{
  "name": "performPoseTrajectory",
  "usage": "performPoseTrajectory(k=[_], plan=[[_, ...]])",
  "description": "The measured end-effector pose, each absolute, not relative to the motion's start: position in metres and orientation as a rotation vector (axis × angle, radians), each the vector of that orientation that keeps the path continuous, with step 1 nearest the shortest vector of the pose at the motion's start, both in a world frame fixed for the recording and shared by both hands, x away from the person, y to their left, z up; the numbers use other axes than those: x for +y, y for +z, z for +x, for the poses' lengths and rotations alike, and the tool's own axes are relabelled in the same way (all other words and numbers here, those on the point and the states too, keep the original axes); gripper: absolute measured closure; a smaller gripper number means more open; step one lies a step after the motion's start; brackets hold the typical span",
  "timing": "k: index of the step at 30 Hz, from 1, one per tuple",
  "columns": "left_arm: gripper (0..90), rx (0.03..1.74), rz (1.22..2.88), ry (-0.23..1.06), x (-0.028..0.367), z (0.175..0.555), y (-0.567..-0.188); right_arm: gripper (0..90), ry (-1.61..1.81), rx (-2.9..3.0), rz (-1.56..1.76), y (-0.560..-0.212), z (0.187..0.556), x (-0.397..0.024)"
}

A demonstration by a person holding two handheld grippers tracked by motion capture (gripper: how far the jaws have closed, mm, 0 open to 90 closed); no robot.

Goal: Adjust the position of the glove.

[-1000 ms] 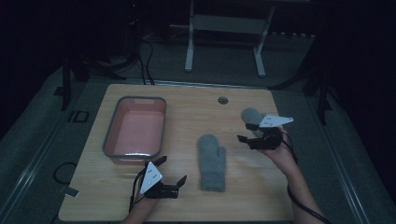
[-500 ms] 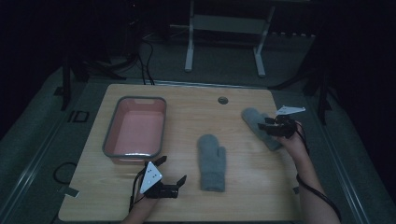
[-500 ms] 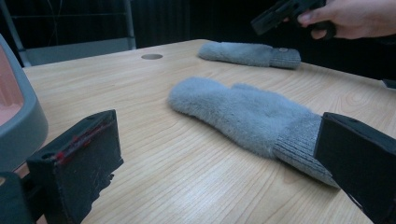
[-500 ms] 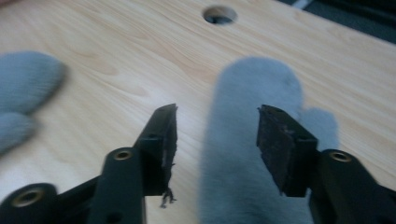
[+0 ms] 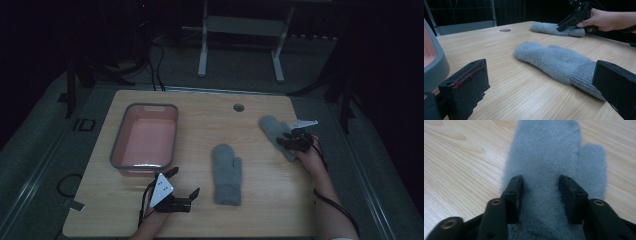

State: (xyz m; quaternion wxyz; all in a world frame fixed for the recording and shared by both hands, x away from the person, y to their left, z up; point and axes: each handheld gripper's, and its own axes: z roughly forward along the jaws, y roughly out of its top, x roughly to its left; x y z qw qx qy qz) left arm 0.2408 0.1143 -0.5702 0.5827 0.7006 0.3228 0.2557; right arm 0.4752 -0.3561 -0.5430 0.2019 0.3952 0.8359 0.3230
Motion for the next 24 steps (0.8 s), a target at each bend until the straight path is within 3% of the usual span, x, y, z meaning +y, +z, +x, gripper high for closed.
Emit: performPoseTrajectory(k=[2, 3, 4, 8, 16, 24], plan=[[1.1, 0.753, 1.636, 0.597, 0.114, 0.241, -0.57, 65.9, 0.888, 2.325, 1.093, -0.544, 0.473, -0.355], [1.1, 0.753, 1.636, 0.597, 0.114, 0.241, -0.57, 65.9, 0.888, 2.325, 1.093, -0.544, 0.473, -0.355], [1.1, 0.755, 1.636, 0.597, 0.114, 0.241, -0.57, 74.1, 0.874, 2.316, 1.079, -0.545, 0.47, -0.352], [1.1, 0.757, 1.634, 0.595, 0.115, 0.241, -0.57, 82.1, 0.863, 2.28, 1.103, -0.542, 0.465, -0.348], [1.1, 0.757, 1.634, 0.596, 0.115, 0.241, -0.57, 83.9, 0.943, 2.142, 1.284, -0.529, 0.442, -0.345], [1.1, 0.756, 1.633, 0.596, 0.114, 0.241, -0.57, 84.0, 0.925, 1.992, 1.384, -0.512, 0.389, -0.33]])
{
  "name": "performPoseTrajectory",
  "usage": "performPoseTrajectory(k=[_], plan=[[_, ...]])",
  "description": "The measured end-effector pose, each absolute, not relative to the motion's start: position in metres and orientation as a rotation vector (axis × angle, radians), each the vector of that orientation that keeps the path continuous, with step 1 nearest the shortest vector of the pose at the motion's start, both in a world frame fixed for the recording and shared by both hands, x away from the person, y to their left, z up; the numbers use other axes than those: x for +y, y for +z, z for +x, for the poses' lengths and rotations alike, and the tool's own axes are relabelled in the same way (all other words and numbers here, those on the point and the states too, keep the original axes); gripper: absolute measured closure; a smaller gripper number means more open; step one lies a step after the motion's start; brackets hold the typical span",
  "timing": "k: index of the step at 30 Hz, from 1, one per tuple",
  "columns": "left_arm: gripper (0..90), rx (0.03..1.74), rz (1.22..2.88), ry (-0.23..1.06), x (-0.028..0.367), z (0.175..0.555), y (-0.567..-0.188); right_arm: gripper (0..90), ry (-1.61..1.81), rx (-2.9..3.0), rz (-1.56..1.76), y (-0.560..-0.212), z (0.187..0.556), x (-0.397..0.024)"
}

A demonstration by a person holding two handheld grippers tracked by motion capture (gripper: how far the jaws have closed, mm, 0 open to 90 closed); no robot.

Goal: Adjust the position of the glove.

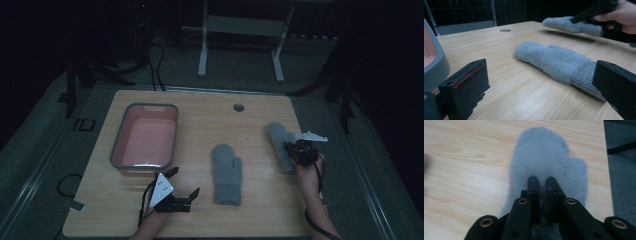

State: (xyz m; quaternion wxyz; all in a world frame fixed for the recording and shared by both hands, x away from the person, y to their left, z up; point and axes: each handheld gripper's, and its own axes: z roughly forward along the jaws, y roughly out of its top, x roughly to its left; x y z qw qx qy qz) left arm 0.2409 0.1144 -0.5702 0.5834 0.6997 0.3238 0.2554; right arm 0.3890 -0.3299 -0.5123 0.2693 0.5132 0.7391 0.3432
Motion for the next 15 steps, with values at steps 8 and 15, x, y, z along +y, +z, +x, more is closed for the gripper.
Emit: performPoseTrajectory(k=[8, 15], plan=[[1.1, 0.753, 1.635, 0.598, 0.114, 0.241, -0.57, 84.0, 0.968, 1.922, 1.448, -0.499, 0.349, -0.323], [1.1, 0.751, 1.636, 0.6, 0.114, 0.24, -0.57, 84.0, 0.957, 1.889, 1.536, -0.504, 0.316, -0.317]])
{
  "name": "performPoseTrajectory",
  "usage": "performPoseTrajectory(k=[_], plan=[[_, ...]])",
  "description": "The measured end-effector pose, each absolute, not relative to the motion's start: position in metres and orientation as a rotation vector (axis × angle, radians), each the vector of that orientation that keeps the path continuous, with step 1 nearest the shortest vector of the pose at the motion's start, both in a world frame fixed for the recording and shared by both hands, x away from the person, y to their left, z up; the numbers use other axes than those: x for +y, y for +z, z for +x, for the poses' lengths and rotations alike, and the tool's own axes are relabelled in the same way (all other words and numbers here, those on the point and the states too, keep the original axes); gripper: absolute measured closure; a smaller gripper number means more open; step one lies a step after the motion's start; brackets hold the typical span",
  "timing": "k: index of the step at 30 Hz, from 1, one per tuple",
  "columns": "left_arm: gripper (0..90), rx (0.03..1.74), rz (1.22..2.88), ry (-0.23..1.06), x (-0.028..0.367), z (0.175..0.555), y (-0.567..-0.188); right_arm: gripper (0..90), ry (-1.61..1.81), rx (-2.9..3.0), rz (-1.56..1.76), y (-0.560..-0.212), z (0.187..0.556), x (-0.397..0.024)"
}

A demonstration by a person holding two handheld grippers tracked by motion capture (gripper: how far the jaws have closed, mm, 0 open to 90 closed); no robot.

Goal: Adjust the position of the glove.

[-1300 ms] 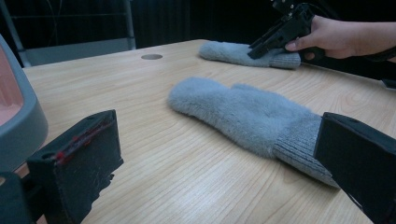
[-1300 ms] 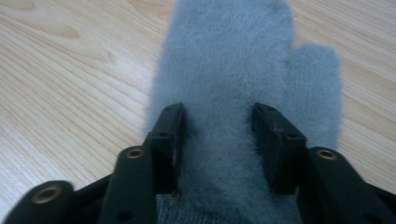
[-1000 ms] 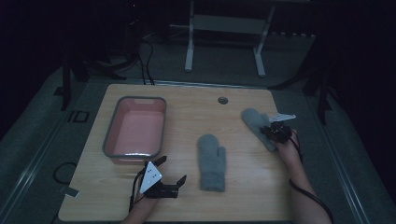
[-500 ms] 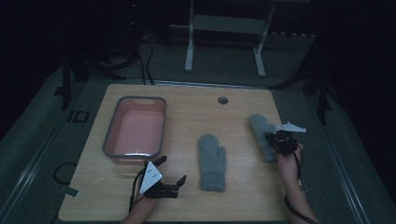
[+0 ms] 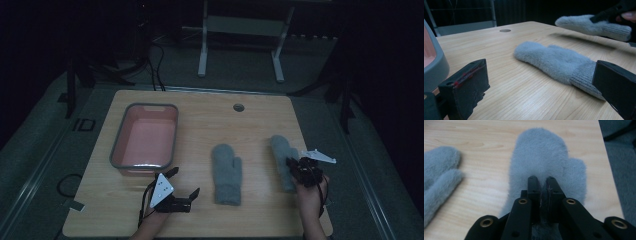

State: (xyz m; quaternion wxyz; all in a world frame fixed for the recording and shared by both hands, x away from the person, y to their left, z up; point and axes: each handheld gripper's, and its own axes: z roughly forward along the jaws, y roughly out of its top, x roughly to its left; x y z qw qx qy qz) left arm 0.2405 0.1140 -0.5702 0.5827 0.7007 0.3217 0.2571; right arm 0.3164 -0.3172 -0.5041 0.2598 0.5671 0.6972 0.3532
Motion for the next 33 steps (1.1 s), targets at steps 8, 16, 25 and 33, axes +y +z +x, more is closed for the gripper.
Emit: performPoseTrajectory(k=[8, 16, 25, 33], plan=[[1.1, 0.746, 1.638, 0.598, 0.114, 0.24, -0.57, 83.7, 0.888, 1.88, 1.623, -0.543, 0.3, -0.316], [1.1, 0.746, 1.638, 0.597, 0.114, 0.24, -0.57, 66.9, 0.875, 1.912, 1.576, -0.541, 0.301, -0.313], [1.1, 0.75, 1.635, 0.588, 0.114, 0.241, -0.57, 39.5, 0.883, 2.072, 1.362, -0.519, 0.312, -0.313], [1.1, 0.754, 1.633, 0.586, 0.114, 0.241, -0.57, 41.0, 0.881, 2.152, 1.29, -0.516, 0.324, -0.329]])
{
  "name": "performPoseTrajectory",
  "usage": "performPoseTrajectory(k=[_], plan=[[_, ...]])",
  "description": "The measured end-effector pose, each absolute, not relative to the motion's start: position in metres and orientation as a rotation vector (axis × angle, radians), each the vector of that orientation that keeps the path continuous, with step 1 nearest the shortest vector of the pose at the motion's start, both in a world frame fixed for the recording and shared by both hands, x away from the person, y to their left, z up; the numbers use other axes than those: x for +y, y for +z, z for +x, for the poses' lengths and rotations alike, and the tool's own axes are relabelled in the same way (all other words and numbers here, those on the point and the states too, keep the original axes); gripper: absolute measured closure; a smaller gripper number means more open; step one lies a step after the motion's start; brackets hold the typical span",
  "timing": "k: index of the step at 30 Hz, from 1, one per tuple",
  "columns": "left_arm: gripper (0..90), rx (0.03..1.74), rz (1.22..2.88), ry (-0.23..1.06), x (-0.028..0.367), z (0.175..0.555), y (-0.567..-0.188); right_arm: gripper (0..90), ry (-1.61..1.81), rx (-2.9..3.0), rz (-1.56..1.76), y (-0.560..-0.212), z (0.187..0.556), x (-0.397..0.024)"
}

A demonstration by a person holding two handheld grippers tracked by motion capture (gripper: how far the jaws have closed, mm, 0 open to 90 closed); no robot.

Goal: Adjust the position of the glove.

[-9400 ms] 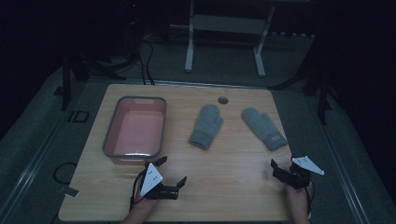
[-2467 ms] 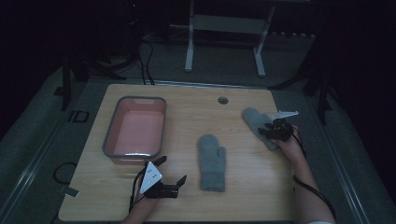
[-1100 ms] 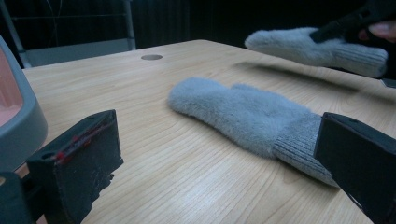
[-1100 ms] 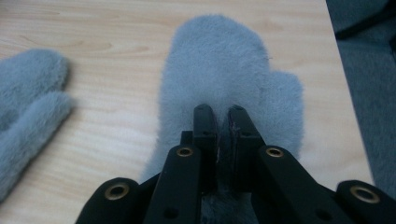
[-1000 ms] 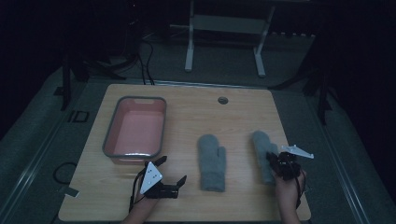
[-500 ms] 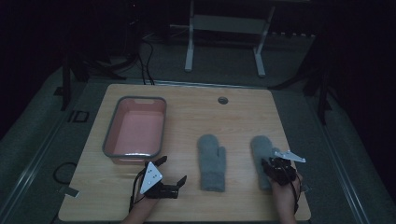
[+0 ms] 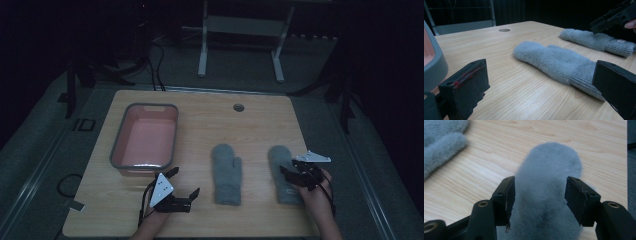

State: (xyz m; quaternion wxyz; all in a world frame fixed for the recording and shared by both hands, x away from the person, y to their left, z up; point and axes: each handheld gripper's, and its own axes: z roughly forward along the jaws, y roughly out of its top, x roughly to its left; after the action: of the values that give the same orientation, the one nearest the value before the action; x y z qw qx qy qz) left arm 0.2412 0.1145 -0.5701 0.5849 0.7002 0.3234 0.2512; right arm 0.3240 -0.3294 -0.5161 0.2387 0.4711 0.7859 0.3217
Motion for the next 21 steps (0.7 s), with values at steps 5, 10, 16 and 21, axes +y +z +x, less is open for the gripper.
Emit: performPoseTrajectory(k=[5, 10, 16, 21], plan=[[1.1, 0.754, 1.635, 0.587, 0.114, 0.241, -0.57, 39.4, 0.872, 2.207, 1.251, -0.523, 0.326, -0.334], [1.1, 0.754, 1.634, 0.586, 0.114, 0.241, -0.57, 39.7, 0.847, 2.227, 1.266, -0.538, 0.327, -0.336], [1.1, 0.753, 1.634, 0.586, 0.114, 0.241, -0.57, 53.4, 0.878, 2.199, 1.258, -0.548, 0.324, -0.336], [1.1, 0.754, 1.634, 0.584, 0.115, 0.241, -0.57, 78.7, 0.869, 2.15, 1.282, -0.547, 0.317, -0.331]])
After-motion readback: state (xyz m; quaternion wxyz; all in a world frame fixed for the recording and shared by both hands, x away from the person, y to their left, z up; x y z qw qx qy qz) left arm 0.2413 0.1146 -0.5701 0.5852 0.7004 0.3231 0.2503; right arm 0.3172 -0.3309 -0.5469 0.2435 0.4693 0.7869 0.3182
